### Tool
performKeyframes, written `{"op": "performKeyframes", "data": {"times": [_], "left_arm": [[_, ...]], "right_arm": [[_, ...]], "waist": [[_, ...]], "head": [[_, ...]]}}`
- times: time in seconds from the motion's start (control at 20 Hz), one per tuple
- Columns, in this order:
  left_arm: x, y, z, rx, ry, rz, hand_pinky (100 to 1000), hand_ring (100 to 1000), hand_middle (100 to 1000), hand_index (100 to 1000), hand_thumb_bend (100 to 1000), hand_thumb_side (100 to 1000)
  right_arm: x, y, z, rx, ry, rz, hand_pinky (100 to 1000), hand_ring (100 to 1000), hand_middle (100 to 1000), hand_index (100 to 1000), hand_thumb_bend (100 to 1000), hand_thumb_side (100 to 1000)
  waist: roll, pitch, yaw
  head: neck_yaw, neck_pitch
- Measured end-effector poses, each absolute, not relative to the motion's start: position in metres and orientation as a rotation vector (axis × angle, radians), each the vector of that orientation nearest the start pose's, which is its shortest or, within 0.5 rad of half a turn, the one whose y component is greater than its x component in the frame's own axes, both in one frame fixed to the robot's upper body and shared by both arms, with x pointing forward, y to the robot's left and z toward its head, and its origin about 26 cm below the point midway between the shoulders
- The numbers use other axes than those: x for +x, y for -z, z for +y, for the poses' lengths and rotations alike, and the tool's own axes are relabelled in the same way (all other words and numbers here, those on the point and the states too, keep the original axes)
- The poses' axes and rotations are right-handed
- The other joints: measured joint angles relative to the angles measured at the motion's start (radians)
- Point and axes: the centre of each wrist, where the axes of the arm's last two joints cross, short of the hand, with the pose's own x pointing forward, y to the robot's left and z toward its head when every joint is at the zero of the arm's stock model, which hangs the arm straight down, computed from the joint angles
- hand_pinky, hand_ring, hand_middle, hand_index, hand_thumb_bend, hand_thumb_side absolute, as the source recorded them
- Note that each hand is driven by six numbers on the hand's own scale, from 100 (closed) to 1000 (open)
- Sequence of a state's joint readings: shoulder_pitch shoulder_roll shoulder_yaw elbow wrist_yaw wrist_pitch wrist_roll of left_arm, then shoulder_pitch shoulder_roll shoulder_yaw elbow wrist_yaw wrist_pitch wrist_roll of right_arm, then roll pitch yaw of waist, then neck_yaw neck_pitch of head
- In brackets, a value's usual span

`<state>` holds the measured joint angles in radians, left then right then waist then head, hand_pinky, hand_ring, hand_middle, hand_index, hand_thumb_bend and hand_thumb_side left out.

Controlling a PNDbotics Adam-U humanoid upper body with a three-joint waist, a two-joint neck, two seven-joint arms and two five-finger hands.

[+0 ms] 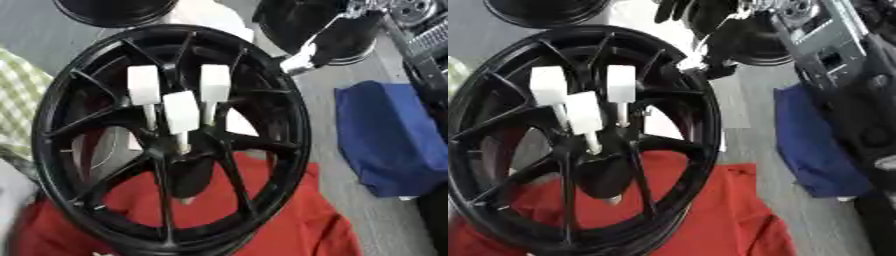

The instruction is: Pull the pin out of the wheel hub.

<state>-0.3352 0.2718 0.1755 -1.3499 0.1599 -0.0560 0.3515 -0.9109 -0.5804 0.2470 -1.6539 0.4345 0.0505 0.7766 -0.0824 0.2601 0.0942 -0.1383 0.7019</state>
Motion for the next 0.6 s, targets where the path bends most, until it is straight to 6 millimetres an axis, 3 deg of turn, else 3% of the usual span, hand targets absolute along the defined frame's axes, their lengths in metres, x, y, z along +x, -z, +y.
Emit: {"op": "performKeyframes", "data": {"times": [0.6], "left_arm": [[0.363,-0.058,0.330,0.375,-0.347,-1.750,608,577,511,673,152,1000]], "right_arm": [[0.343,-0.337,-0.190,-0.426,-1.751,-1.823,701,793,754,811,588,383]], "waist": [[0.005,0.000,0.019]], "head": [[-0.038,0.001]]}}
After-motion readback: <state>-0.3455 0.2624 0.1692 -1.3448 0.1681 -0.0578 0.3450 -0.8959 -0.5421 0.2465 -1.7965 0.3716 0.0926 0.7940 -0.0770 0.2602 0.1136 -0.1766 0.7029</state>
